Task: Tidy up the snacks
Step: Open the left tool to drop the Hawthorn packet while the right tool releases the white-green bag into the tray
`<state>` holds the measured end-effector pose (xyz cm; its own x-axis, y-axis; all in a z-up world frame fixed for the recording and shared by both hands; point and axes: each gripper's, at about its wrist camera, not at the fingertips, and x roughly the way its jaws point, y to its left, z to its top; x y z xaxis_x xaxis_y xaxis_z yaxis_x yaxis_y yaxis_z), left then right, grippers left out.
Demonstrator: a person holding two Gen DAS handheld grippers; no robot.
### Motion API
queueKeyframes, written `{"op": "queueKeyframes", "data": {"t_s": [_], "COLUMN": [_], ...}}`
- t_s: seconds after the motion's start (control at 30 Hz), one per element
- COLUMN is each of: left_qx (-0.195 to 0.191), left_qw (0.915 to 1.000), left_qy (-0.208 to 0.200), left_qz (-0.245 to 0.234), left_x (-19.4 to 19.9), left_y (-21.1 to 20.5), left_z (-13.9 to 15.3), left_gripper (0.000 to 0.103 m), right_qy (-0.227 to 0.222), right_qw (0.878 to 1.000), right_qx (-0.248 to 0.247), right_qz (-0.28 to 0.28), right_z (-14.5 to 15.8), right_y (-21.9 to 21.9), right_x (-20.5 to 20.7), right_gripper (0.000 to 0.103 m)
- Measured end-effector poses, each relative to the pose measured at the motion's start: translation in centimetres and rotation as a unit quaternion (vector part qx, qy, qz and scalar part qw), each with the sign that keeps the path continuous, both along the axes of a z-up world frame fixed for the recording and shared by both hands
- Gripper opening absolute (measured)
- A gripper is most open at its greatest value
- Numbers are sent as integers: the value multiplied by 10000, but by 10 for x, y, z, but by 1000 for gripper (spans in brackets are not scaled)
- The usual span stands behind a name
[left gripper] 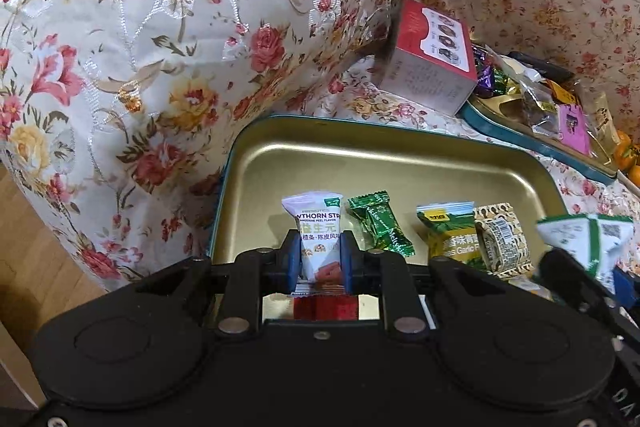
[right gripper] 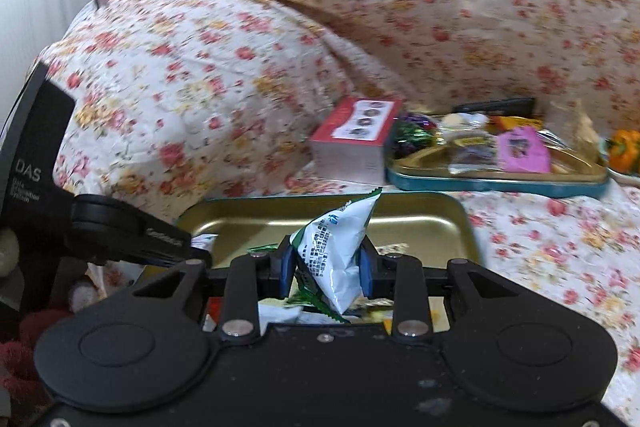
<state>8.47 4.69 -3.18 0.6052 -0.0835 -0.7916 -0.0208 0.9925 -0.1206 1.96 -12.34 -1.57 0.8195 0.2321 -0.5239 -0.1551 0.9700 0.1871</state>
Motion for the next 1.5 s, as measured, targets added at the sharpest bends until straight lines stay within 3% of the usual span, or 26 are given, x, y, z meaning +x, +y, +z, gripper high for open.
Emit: {"op": "queueKeyframes", "data": {"t_s": [0.33,1.0,1.23,1.5], "left_qx": [-68,188,236,354], "left_qw": [9998,9982,9981,9984], "left_qy": [-178,-419,-346,-316], "left_qz": [7,376,443,301], "left_x": [-4,-19,-20,-27], "left_y": [2,5,5,-6], "left_z": [8,25,25,26], "left_gripper": [31,33,33,33], "right_qy": [45,361,283,236], "right_qw": [9998,9974,9988,9993], "right_qx": [-81,-410,-335,-292], "right_qz": [192,475,234,-85], "right_z": [-2,-19,-19,-9], "right_y": [12,41,32,15], "right_x": [10,50,43,26], "right_gripper": [33,35,44,44]}}
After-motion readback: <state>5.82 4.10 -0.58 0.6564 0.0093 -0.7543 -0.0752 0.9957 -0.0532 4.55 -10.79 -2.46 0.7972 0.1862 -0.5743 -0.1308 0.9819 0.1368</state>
